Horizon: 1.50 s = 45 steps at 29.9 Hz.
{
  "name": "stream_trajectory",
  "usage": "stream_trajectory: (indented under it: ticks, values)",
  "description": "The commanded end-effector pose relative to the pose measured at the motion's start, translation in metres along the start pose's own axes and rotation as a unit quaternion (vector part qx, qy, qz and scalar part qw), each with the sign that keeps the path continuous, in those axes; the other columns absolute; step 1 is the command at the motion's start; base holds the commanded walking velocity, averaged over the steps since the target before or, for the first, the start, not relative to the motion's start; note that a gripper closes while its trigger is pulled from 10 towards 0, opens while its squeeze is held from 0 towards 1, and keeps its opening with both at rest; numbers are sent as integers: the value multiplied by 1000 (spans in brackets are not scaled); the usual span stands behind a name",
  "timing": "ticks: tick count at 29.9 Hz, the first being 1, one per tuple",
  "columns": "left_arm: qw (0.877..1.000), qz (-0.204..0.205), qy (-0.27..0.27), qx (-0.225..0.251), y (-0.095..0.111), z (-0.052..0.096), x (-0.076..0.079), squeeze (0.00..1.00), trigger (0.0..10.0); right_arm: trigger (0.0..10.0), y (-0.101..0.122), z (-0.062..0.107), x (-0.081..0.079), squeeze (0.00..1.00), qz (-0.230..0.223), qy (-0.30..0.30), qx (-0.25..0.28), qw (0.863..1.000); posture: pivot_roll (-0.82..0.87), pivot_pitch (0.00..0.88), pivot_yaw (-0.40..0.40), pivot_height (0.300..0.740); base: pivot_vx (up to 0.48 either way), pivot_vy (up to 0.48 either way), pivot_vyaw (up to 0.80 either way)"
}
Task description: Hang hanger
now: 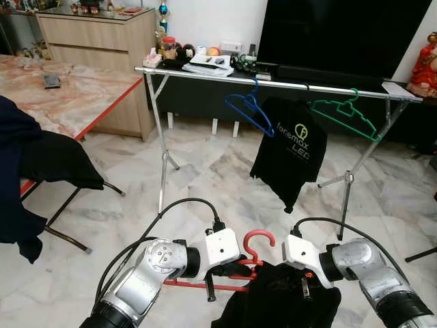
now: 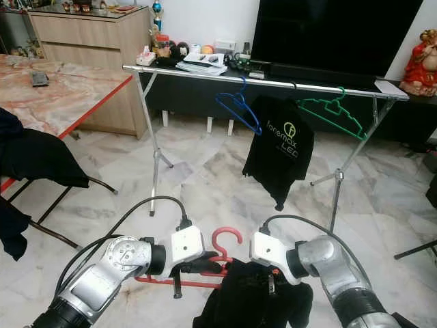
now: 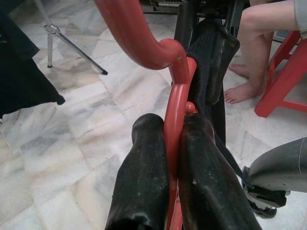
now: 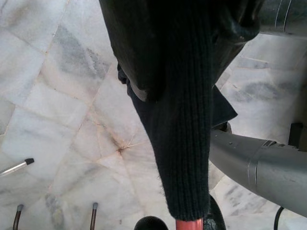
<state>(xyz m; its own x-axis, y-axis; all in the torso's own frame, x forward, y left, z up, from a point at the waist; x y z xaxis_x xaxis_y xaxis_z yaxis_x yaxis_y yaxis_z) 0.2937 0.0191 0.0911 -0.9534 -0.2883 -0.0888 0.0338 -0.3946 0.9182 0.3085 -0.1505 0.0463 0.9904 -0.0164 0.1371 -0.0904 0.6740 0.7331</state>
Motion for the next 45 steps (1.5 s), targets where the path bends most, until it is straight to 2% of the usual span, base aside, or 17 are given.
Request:
stream_trajectory:
  ticks: [1,2,15,22,24,27,32,41,42,44,45]
  values:
    - [999,-24,-3,29,19,-2,0,686,10000,0,11,3,10,0,16,-15,13,1000,-10,0,-70,740,0,0,0]
    - [999,-23,-3,30,19,-3,0,1000,10000,0,11,3,10,0,17,-15,13,1000,-9,0,-71,740,0,0,0]
    - [1000,-21,4,23,16,3,-6,1000,10000,0,7,5,13,0,22,-18,-6,1000,-8,0,-73,740,0,0,0]
    - [999,-28,-20,-11,2,12,-2,1000,10000,0,-4,6,8,0,25,-7,-38,999,-7,0,-75,740,0,0,0]
    - [998,-38,-31,-36,-6,16,0,1000,10000,0,-10,6,5,0,29,4,-56,998,-7,0,-75,740,0,0,0]
    - [998,-39,-30,-39,-7,16,-1,1000,10000,0,-12,7,2,0,30,11,-61,998,-7,0,-77,740,0,0,0]
    - [998,-42,8,-44,-11,27,-15,1000,10000,0,-34,16,-5,0,21,18,-108,994,-8,0,-81,740,0,0,0]
    - [996,-34,54,-61,-21,48,-34,1000,10000,0,-44,22,-5,0,13,11,-130,991,-8,0,-82,740,0,0,0]
    - [994,-28,83,-71,-28,55,-43,1000,10000,0,-44,22,-5,0,11,7,-128,992,-8,0,-83,740,0,0,0]
    - [992,-26,96,-76,-32,58,-47,1000,10000,0,-44,22,-4,0,10,4,-126,992,-8,0,-83,740,0,0,0]
    - [985,-18,150,-89,-44,68,-62,1000,10000,0,-40,25,3,0,11,-17,-119,993,-11,0,-82,740,0,0,0]
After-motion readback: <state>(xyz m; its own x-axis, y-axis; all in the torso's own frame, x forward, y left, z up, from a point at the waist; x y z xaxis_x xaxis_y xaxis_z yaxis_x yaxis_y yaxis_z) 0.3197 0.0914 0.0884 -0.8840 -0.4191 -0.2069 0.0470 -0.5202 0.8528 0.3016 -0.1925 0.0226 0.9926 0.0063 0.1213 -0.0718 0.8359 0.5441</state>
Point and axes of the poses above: a point about 5 cm out from each wrist's last joint towards the gripper, its own z axis pointing back from the gripper into the wrist, its own y axis along the axis of the wrist's last joint, x = y × z, the point moved 5 cm from there along -z, pointing out of the wrist towards the gripper, and after that the axes turned 10 degrees about z, right-handed, at the moved point
